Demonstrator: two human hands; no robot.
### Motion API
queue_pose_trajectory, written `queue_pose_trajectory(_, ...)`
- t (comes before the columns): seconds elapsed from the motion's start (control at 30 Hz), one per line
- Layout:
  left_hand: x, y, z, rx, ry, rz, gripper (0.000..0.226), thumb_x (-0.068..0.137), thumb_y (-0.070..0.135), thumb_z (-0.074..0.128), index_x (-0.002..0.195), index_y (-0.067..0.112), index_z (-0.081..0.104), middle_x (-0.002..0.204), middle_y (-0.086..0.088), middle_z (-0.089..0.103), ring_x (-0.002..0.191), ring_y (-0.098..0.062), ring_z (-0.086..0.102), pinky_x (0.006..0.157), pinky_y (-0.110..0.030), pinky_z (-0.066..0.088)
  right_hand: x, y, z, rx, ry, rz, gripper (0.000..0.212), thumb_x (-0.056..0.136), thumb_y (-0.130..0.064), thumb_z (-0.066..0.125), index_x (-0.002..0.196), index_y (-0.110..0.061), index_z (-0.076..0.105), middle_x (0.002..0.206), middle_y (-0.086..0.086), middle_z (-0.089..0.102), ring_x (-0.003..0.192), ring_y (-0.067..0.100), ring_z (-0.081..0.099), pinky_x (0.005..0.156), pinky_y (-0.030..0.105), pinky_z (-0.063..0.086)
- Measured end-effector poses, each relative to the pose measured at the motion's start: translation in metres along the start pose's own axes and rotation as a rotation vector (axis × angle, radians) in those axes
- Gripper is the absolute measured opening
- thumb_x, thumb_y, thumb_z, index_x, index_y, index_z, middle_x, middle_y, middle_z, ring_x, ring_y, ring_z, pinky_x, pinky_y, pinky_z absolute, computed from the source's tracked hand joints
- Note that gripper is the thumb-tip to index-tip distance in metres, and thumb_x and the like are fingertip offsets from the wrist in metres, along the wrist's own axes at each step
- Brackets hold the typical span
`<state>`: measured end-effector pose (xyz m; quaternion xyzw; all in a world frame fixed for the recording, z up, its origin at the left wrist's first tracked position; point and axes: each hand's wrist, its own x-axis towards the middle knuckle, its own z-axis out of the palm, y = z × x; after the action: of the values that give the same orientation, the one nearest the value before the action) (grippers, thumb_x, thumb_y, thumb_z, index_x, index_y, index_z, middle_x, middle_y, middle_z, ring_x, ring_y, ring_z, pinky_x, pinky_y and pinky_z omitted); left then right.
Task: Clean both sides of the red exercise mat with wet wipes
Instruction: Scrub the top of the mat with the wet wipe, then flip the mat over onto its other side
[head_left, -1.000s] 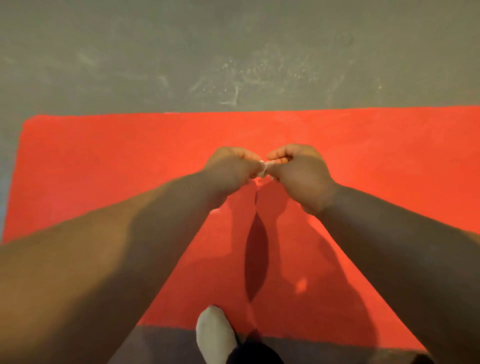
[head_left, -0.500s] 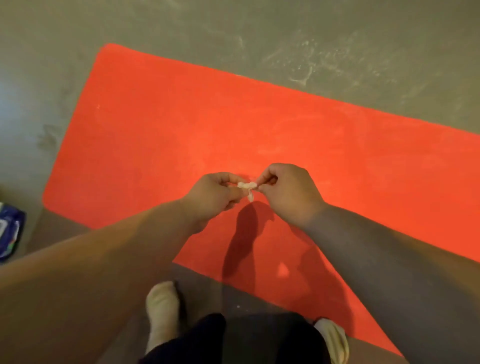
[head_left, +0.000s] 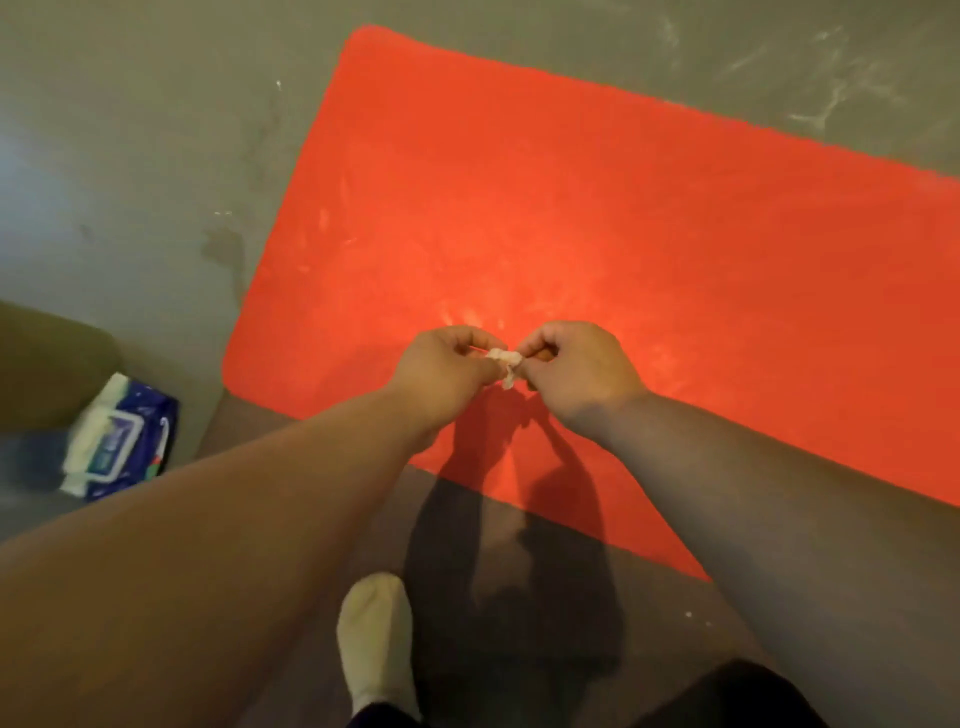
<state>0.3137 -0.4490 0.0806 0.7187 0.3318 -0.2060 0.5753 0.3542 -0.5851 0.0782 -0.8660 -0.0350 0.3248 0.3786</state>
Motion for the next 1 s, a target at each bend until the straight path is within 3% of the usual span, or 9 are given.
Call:
queue_pose_trajectory(0.2, 0.005, -0.021, -0.075, 0.025, -0.025, -0.045, 0.018, 0.08, 0.002, 0.068, 0.075, 0.019, 0.064, 0.046, 0.01, 0.052, 0.044, -0.007, 0.04, 0.047, -0.023, 0.03, 0.013, -0.05, 0.063, 0.024, -0.023, 0.03, 0.018, 0.082, -0.016, 0.066, 0.066, -0.023, 0.062, 0.064, -0.006, 0.06, 0.062, 0.014, 0.053, 0.051, 0.024, 0.035)
queue_pose_trajectory(0.37, 0.015, -0.061, -0.108, -0.146, 0.018, -0.149, 0.018, 0.082, -0.001, 0.058, 0.072, 0.013, 0.061, 0.064, -0.006, 0.058, 0.049, -0.01, 0.047, 0.053, -0.023, 0.035, 0.031, -0.062, 0.117, 0.068, -0.098, 0.045, 0.014, 0.084, -0.014, 0.064, 0.072, -0.022, 0.067, 0.068, -0.003, 0.063, 0.066, 0.014, 0.058, 0.054, 0.02, 0.043)
queue_pose_trajectory(0.5, 0.016, -0.104, -0.138, -0.177, 0.104, -0.169, 0.021, 0.082, -0.005, 0.058, 0.07, 0.012, 0.059, 0.065, -0.008, 0.056, 0.053, -0.011, 0.047, 0.051, -0.021, 0.037, 0.029, -0.066, 0.174, 0.266, -0.181, 0.122, 0.027, 0.086, -0.011, 0.055, 0.065, -0.023, 0.067, 0.071, 0.002, 0.068, 0.071, 0.024, 0.064, 0.075, 0.042, 0.056)
queue_pose_trajectory(0.57, 0.015, -0.129, -0.157, -0.145, 0.175, -0.181, 0.024, 0.077, -0.009, 0.06, 0.068, 0.014, 0.06, 0.06, -0.004, 0.056, 0.055, -0.013, 0.047, 0.055, -0.023, 0.039, 0.03, -0.072, 0.2, 0.32, -0.251, 0.16, 0.033, 0.089, -0.005, 0.048, 0.067, -0.022, 0.065, 0.078, 0.006, 0.068, 0.07, 0.022, 0.06, 0.076, 0.042, 0.053)
queue_pose_trajectory(0.7, 0.027, -0.173, -0.201, -0.167, 0.384, -0.166, 0.023, 0.079, -0.005, 0.065, 0.075, 0.017, 0.06, 0.071, -0.011, 0.062, 0.066, -0.021, 0.057, 0.066, -0.035, 0.049, 0.046, -0.102, 0.246, 0.438, -0.334, 0.12, 0.034, 0.092, 0.003, 0.041, 0.076, -0.019, 0.06, 0.078, 0.007, 0.062, 0.058, 0.011, 0.052, 0.051, 0.02, 0.045)
queue_pose_trajectory(0.77, 0.035, -0.19, -0.224, -0.179, 0.477, -0.133, 0.014, 0.08, 0.003, 0.07, 0.081, 0.015, 0.063, 0.083, -0.017, 0.067, 0.074, -0.027, 0.063, 0.072, -0.04, 0.055, 0.055, -0.113, 0.276, 0.429, -0.359, 0.087, 0.032, 0.091, 0.002, 0.043, 0.076, -0.02, 0.06, 0.073, 0.002, 0.06, 0.054, 0.009, 0.051, 0.044, 0.017, 0.042)
queue_pose_trajectory(0.83, 0.041, -0.204, -0.247, -0.12, 0.577, -0.109, 0.013, 0.08, 0.013, 0.073, 0.087, 0.013, 0.062, 0.078, -0.007, 0.066, 0.067, -0.02, 0.061, 0.059, -0.027, 0.051, 0.063, -0.122, 0.311, 0.342, -0.384, 0.002, 0.029, 0.087, -0.003, 0.05, 0.07, -0.022, 0.062, 0.069, -0.001, 0.061, 0.059, 0.014, 0.054, 0.054, 0.029, 0.051)
queue_pose_trajectory(0.9, 0.048, -0.218, -0.27, -0.031, 0.675, -0.083, 0.021, 0.08, 0.028, 0.075, 0.088, 0.015, 0.06, 0.076, -0.001, 0.062, 0.064, -0.013, 0.056, 0.056, -0.027, 0.044, 0.07, -0.133, 0.339, 0.234, -0.406, -0.088, 0.028, 0.082, -0.006, 0.053, 0.064, -0.025, 0.061, 0.067, -0.005, 0.061, 0.067, 0.019, 0.057, 0.073, 0.047, 0.055)
queue_pose_trajectory(1.0, 0.057, -0.235, -0.296, 0.031, 0.726, -0.104, 0.027, 0.082, 0.041, 0.071, 0.091, 0.018, 0.06, 0.084, 0.002, 0.065, 0.073, -0.011, 0.058, 0.065, -0.031, 0.044, 0.084, -0.15, 0.355, 0.118, -0.435, -0.137, 0.028, 0.083, -0.007, 0.053, 0.066, -0.028, 0.058, 0.076, -0.003, 0.063, 0.076, 0.02, 0.059, 0.083, 0.045, 0.054)
